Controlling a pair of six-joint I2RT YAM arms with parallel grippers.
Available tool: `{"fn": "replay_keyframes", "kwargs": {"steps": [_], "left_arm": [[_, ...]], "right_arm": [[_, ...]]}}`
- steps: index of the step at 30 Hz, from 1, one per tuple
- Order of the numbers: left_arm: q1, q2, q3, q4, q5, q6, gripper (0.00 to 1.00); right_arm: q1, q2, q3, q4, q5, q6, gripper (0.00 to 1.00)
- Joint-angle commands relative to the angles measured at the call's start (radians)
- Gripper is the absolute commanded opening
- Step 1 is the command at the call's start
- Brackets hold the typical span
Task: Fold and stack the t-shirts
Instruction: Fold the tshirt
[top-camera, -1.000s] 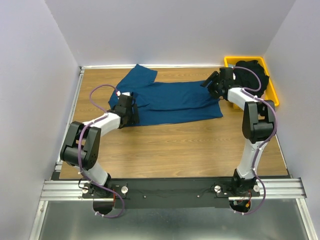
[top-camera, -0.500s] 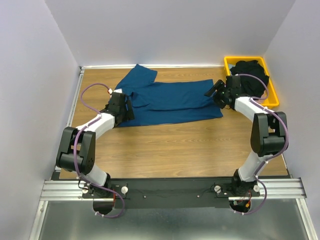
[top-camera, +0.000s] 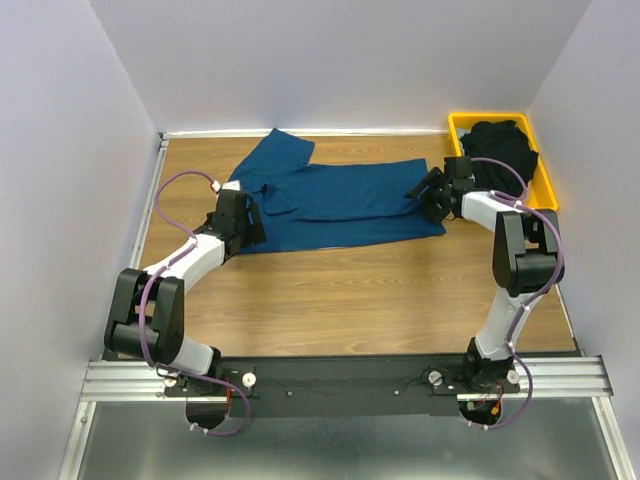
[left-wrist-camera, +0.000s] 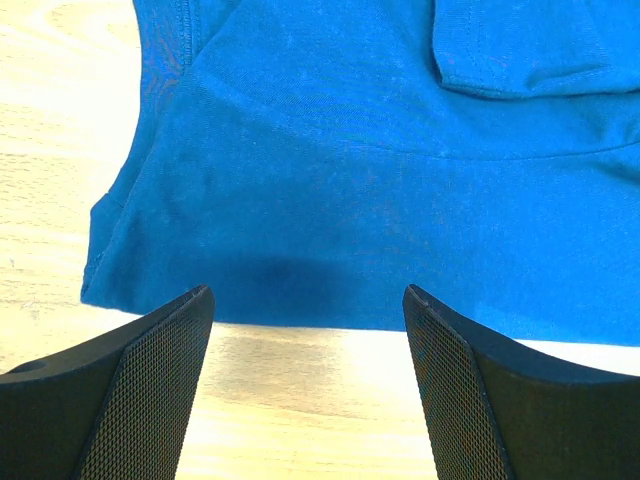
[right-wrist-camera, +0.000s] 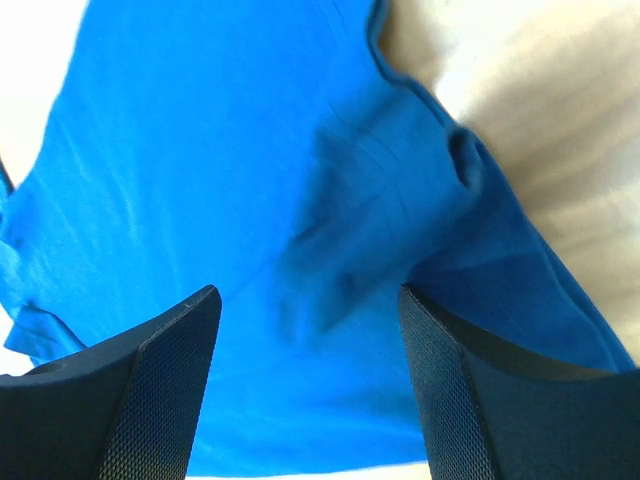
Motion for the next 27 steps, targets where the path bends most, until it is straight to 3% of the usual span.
{"fn": "replay_keyframes", "kwargs": {"steps": [1,21,27], "left_arm": [[-0.001,-0.04,-0.022,0.002,0.002,-0.012,0.84],[-0.001,-0.096,-0.058,-0.013,-0.02,-0.025,0.84],[0.002,-0.095,-0.043,-0.01,-0.004,-0.03,0.84]], "right_arm": [[-0.003,0.041,0.05,0.01,0.019,0.013,0.78],[-0.006,0.172,0.284,-0.008,-0.008,0.005,0.77],[-0.025,0.16,0.282,-0.014,-0.104,-0.028,0.77]]}}
